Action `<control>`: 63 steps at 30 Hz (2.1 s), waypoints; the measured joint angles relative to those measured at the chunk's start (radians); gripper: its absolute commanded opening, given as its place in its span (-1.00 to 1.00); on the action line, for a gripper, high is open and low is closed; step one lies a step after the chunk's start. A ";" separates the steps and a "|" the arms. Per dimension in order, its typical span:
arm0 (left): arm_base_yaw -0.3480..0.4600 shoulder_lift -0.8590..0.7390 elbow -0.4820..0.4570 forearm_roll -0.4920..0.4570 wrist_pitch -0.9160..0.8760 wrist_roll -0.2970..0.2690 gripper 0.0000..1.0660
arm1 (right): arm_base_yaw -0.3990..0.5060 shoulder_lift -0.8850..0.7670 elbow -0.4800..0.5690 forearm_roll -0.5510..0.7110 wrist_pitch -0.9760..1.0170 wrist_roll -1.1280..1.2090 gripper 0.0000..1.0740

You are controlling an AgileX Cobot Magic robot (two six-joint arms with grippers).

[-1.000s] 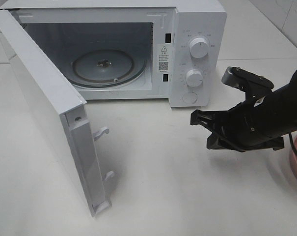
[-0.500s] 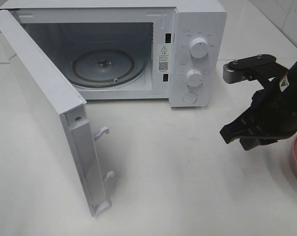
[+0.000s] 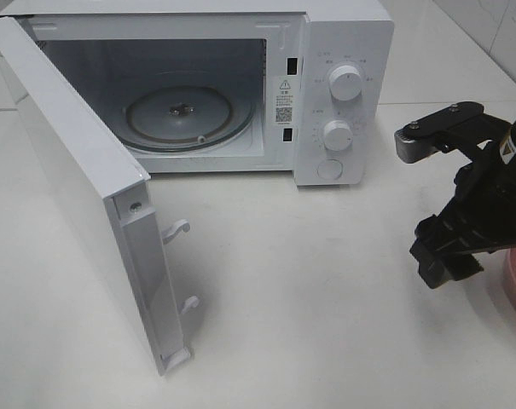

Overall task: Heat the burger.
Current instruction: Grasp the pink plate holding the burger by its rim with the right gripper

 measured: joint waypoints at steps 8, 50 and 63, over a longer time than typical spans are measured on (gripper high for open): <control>0.000 0.000 0.000 0.000 0.000 0.000 0.83 | -0.036 0.000 0.000 -0.076 0.041 0.000 0.84; 0.000 0.000 0.000 0.000 0.000 0.000 0.83 | -0.302 0.214 0.098 -0.189 -0.187 0.076 0.59; 0.000 0.000 0.000 0.000 0.000 0.000 0.83 | -0.302 0.275 0.099 -0.193 -0.243 0.087 0.54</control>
